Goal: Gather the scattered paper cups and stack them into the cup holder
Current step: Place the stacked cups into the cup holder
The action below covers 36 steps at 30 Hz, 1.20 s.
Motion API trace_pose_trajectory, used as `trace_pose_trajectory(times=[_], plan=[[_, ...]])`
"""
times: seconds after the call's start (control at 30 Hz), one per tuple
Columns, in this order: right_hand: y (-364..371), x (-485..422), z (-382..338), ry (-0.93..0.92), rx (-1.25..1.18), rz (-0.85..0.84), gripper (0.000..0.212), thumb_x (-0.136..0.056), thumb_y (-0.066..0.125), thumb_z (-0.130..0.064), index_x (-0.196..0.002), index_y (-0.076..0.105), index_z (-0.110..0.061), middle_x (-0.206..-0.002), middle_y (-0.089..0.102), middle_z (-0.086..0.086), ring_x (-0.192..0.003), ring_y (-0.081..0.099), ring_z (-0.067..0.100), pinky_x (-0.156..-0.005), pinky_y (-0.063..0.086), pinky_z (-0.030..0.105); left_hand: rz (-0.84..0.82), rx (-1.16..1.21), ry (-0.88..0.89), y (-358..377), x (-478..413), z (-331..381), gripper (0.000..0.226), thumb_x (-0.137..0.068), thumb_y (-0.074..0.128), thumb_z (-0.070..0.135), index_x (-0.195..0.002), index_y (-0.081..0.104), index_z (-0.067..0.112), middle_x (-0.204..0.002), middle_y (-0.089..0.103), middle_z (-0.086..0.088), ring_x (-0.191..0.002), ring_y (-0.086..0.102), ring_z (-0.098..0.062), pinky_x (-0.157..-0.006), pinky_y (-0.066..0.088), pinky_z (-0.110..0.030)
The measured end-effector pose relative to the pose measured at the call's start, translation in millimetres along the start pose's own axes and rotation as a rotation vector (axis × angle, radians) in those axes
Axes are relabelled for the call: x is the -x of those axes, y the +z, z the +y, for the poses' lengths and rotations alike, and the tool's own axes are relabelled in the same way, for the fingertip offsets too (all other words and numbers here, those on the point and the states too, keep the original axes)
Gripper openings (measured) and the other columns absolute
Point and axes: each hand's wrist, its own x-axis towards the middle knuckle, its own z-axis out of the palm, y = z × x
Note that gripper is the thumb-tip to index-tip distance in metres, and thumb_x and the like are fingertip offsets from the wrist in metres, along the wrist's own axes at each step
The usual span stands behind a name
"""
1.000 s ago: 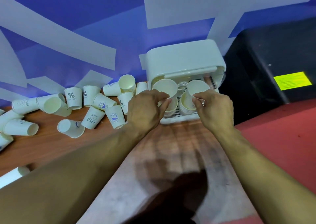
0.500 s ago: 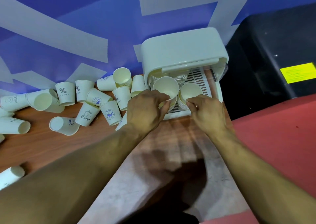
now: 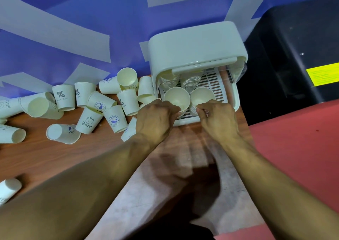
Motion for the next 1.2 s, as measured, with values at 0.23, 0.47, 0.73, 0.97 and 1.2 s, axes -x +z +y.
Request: trace_pose_trajectory(times=[0.23,0.47,0.73,0.97,1.2], plan=[[2.4,0.3,-1.4,-0.029,0.002,0.017,0.012,-0.086,0.066,-0.019,-0.084,0.077,-0.012,-0.077,0.068,0.008,-0.069,0.064,0.03,-0.059,0.053,0.037,-0.111,0.099,-0.131,9.4,3.0,-10.1,0.022,-0.095,0.058,0.042,-0.105,0.076,0.032,-0.107,0.072,0.008,-0.1,0.064,-0.018,-0.071,0.043,-0.026],[8.7,-1.4,-6.3,-0.045,0.053,0.017,0.013,-0.085,0.065,-0.019,-0.082,0.075,-0.012,-0.073,0.066,0.008,-0.066,0.062,0.031,-0.057,0.052,0.036,-0.252,0.067,-0.148,11.9,-9.9,-12.0,0.024,-0.097,0.054,0.043,-0.103,0.075,0.032,-0.104,0.071,0.008,-0.099,0.063,-0.018,-0.077,0.05,-0.036],[9.8,6.7,-18.5,0.025,0.203,0.001,0.013,-0.085,0.061,-0.01,-0.074,0.068,-0.006,-0.071,0.059,0.011,-0.064,0.057,0.034,-0.052,0.03,0.026,-0.257,0.19,-0.201,5.0,2.4,-9.3,0.039,-0.093,0.061,0.038,-0.132,0.058,0.033,-0.135,0.058,0.01,-0.118,0.055,-0.014,-0.091,0.047,-0.031],[-6.6,13.9,-57.5,-0.015,0.132,0.153,0.027,-0.087,0.061,-0.02,-0.112,0.067,-0.012,-0.11,0.064,0.009,-0.091,0.063,0.036,-0.064,0.051,0.04,-0.118,0.226,-0.18,-27.4,34.3,-20.9,0.052,-0.09,0.064,0.041,-0.138,0.049,0.032,-0.14,0.048,0.01,-0.117,0.056,-0.017,-0.084,0.051,-0.032],[2.4,16.1,-144.4,-0.282,0.044,0.142,0.026,-0.086,0.055,-0.026,-0.104,0.07,-0.014,-0.1,0.068,0.005,-0.084,0.065,0.03,-0.068,0.05,0.038,-0.021,0.248,-0.297,-75.1,85.3,-55.4,0.047,-0.093,0.059,0.044,-0.137,0.052,0.03,-0.139,0.046,0.013,-0.113,0.057,-0.017,-0.082,0.051,-0.036]])
